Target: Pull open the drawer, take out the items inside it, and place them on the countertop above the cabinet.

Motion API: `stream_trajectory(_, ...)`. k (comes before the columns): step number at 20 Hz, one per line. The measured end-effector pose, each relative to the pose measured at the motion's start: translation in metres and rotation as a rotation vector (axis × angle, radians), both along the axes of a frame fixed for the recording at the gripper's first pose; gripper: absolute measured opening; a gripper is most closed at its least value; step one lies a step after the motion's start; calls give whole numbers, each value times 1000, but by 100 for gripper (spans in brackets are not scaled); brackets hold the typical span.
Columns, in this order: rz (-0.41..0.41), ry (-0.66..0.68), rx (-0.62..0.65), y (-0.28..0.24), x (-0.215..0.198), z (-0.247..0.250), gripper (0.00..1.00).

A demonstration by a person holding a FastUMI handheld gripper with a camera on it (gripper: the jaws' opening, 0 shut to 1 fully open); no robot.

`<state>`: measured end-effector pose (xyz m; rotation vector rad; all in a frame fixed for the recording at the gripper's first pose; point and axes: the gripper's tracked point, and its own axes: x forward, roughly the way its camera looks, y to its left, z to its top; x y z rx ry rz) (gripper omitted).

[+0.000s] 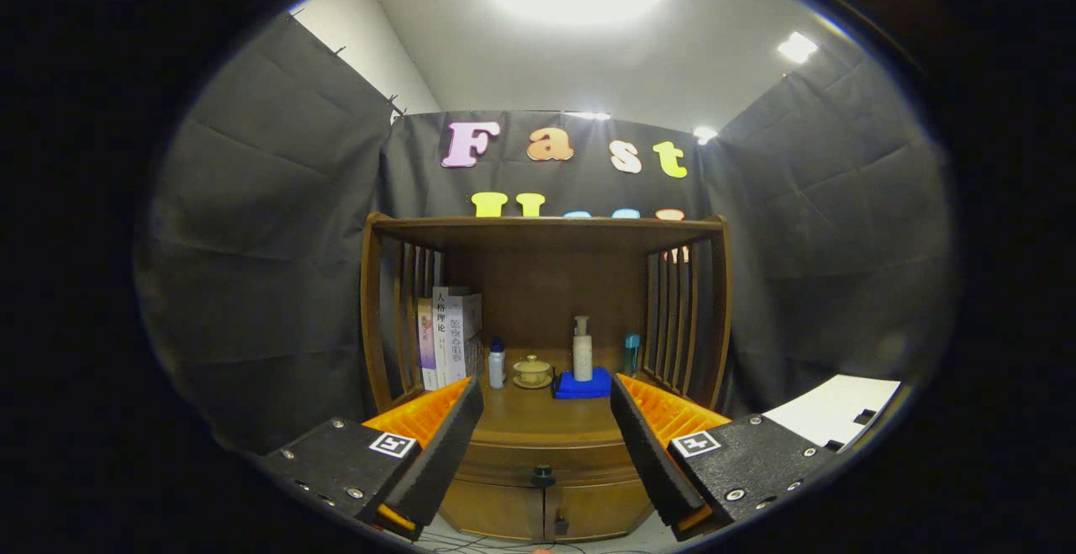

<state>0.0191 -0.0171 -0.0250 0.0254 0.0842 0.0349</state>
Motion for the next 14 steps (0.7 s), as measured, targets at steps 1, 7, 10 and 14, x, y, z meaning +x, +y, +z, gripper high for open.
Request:
stream_trajectory(1, 3, 7, 4, -2, 3, -4, 95)
stream_trajectory(7, -16, 31, -16, -21, 23, -31, 95)
stream_trajectory(10, -28, 45, -22, -29, 34, -48, 95)
stream_trajectory(14, -26, 69, 10, -29, 47, -82, 95)
